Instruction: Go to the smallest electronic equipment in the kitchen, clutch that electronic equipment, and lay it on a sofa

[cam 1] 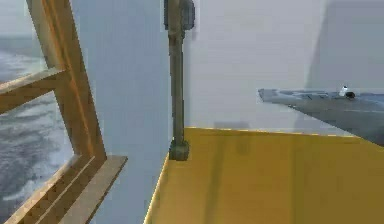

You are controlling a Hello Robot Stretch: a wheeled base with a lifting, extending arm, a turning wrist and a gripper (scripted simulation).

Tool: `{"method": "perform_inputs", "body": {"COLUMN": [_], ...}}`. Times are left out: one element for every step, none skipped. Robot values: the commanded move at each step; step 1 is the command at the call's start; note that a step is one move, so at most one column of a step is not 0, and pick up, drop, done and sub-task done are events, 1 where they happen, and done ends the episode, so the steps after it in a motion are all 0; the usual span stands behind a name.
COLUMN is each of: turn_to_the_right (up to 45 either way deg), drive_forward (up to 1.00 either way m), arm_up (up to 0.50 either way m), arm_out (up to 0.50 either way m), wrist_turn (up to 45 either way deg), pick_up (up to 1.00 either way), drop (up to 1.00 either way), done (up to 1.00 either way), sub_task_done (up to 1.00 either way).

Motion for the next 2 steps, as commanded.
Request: {"method": "perform_inputs", "body": {"turn_to_the_right": [42.0, 0.0], "drive_forward": [0.00, 0.95], "arm_up": [0.00, 0.00], "arm_out": [0.00, 0.00], "wrist_turn": [0.0, 0.0], "pick_up": [0.00, 0.00], "drop": [0.00, 0.00], "done": [0.00, 0.00], "sub_task_done": [0.00, 0.00]}}
